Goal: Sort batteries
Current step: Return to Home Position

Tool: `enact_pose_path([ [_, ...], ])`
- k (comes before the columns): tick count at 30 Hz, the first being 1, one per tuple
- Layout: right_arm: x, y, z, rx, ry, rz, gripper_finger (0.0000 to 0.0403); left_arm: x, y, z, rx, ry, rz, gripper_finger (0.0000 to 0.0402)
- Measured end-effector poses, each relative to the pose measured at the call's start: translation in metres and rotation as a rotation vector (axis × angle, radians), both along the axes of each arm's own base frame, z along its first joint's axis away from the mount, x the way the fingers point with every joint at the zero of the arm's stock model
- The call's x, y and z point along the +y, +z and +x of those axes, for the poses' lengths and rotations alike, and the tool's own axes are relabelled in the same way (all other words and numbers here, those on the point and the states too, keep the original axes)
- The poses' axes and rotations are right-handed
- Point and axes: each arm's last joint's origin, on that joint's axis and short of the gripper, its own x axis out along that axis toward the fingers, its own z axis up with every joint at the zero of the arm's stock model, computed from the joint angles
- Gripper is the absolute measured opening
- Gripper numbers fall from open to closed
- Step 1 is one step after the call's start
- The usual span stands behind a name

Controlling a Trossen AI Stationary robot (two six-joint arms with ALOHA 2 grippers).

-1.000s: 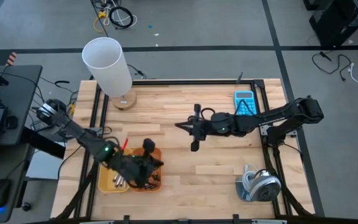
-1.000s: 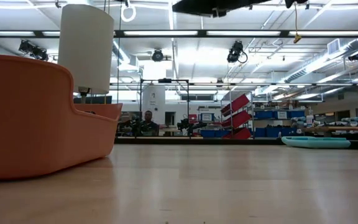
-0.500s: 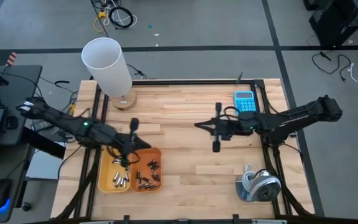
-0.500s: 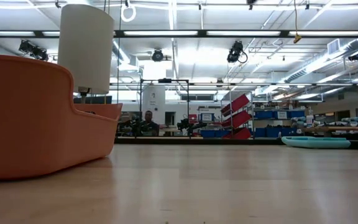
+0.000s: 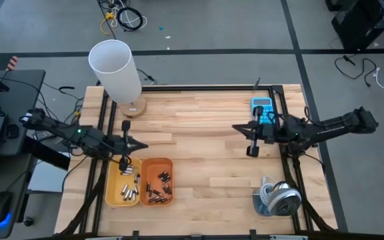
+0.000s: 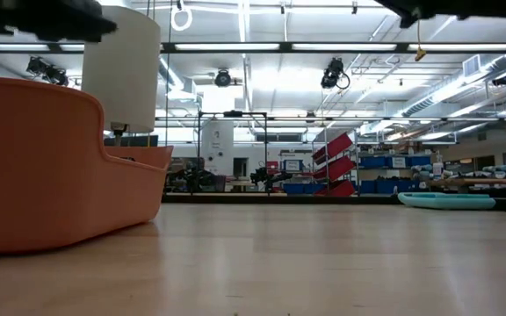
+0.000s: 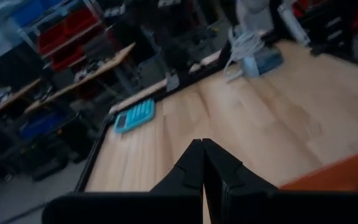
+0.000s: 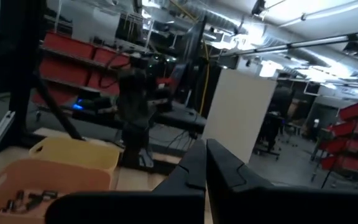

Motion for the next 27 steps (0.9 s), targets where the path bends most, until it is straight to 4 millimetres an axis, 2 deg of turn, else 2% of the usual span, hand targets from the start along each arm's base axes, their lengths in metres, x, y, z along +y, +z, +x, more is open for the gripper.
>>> enact_pose_path([
  [6,-0.007,-0.021,-0.026,-0.054,-0.020,0.024,0.0000,0.004,-0.025,-0.009,0.021,0.037,-0.046,0.0000],
  [11,-0.012,-0.038,-0.043,-0.103,-0.036,0.041,0.0000,0.007,-0.031,-0.014,-0.017,0.068,-0.080,0.0000],
  [14,-0.013,-0.051,-0.051,-0.117,-0.037,0.045,0.0000,0.009,-0.040,-0.014,-0.015,0.130,-0.087,0.0000],
  [18,-0.014,-0.063,-0.059,-0.144,-0.034,0.057,0.0000,0.012,-0.049,-0.014,-0.023,0.271,-0.188,0.0000],
  [27,-0.015,-0.073,-0.069,-0.181,-0.083,-0.023,0.0000,0.013,-0.052,-0.014,-0.022,0.307,-0.208,0.0000],
])
